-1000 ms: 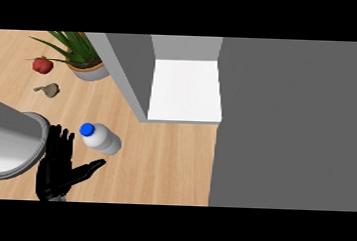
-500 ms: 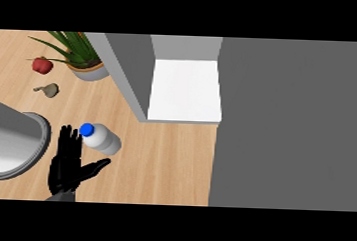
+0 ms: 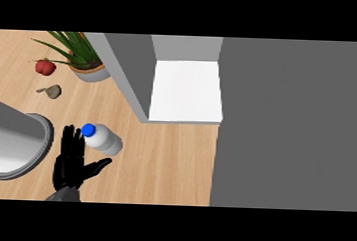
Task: Pick up the bottled water, place it into the cabinet and close the cabinet
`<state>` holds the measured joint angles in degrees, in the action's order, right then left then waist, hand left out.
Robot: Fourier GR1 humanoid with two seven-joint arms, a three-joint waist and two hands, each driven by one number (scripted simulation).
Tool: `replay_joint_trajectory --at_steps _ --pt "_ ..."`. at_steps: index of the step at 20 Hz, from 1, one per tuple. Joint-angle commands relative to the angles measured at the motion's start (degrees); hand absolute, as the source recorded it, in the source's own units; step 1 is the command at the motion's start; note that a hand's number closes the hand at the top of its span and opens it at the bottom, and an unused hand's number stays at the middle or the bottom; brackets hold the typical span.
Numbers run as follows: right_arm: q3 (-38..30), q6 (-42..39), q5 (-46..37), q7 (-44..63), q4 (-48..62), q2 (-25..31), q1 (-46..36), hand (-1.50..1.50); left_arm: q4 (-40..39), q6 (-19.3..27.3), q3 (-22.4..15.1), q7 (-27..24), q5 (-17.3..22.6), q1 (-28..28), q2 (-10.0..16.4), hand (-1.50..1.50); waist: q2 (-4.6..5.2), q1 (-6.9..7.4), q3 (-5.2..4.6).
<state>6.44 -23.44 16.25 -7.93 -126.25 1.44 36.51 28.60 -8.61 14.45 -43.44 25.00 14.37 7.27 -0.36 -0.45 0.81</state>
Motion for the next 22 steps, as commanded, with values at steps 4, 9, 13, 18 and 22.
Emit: replay_joint_trajectory --at_steps 4,9,13,18,22 --pt "1.9 2.1 -2.2 0.9 1.4 -1.4 -3.8 -1.5 -5.6 -6.2 1.3 2.6 2.2 6.0 -0.3 -1.5 0.59 -0.45 -0.92" --pt "0.5 0.5 0.2 1.2 3.4 -0.3 -3.9 -1.5 -10.6 -11.2 1.6 0.2 1.8 6.7 -0.2 -1.5 0.7 -0.68 -0.94" --pt "1.4 2.1 0.4 1.3 0.8 -1.4 -1.4 -1.5 -9.6 -11.7 2.3 1.7 3.0 8.2 -0.2 -1.5 0.51 -0.52 -0.89" --pt "0.7 1.7 -0.4 1.7 1.2 -0.6 -3.6 -1.5 -13.0 -12.0 0.6 -1.8 0.3 10.3 -2.4 -1.5 0.66 -0.72 -0.93" --pt "1.8 2.5 -0.5 1.5 1.3 -1.4 -2.8 -1.5 -15.4 -12.4 0.4 -3.2 -0.9 12.8 -1.6 1.5 0.68 -0.85 -0.93"
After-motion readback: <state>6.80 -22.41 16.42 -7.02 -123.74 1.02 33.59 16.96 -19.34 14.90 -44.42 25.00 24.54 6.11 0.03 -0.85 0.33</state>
